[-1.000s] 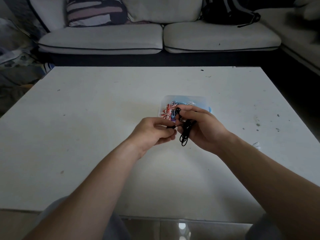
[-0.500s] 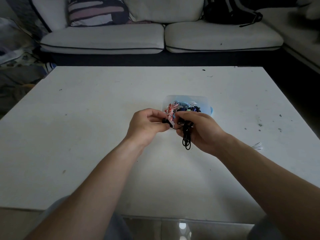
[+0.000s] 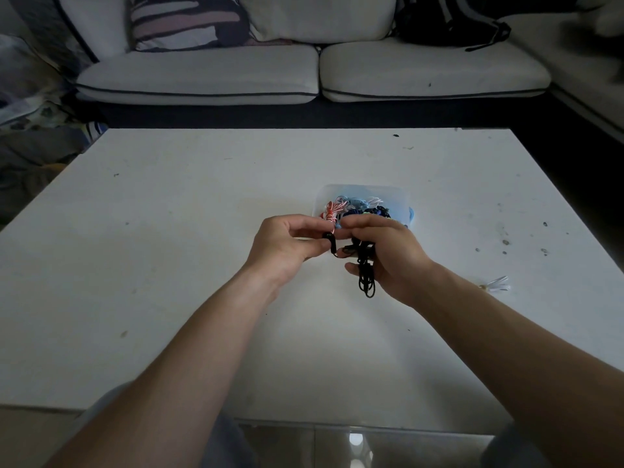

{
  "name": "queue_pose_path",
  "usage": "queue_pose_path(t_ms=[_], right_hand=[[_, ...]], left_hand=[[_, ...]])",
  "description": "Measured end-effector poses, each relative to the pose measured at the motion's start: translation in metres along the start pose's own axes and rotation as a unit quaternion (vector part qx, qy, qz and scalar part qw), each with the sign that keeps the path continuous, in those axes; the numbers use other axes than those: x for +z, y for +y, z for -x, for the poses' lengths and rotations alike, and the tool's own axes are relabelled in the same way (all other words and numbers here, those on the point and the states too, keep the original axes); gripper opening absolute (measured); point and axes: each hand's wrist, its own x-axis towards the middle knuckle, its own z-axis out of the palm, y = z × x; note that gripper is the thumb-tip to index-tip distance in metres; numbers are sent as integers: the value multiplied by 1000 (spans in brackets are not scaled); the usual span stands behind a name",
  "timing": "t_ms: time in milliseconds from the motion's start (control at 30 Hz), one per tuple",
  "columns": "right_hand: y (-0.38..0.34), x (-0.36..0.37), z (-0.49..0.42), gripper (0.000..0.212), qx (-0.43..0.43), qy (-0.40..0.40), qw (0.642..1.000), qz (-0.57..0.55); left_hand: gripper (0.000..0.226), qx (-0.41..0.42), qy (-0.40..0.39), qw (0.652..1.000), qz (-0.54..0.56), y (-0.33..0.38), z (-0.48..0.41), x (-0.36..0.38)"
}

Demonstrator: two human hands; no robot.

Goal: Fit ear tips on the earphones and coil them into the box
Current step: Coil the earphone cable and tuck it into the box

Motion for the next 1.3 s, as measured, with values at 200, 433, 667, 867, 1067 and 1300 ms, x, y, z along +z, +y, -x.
queue_pose_path(t_ms=[200,433,667,867,1067,1300], right_hand=[[-1,-1,0,22,-19,32,999,19],[8,3,-5,29,-88,-16,988,126],[11,-2,-7,21,-106,-33,983,144],[14,-4,-11,17,-100,-7,985,144],[11,-10,-13,15,-72,-10,995,75],[6,-16,-12,15,-69,-21,996,60]], left_hand=[[26,6,-4,1000,0,-3,-2,0],[17,1,22,1000,20,-4,-5,2],[16,-11,30,999,33,-3,-6,-1],[14,-39,-29,996,69,-3,-10,-6],[18,-18,-6,936,-351,-43,-30,-25],[28,-18,-22,892,-450,-65,-38,-22]])
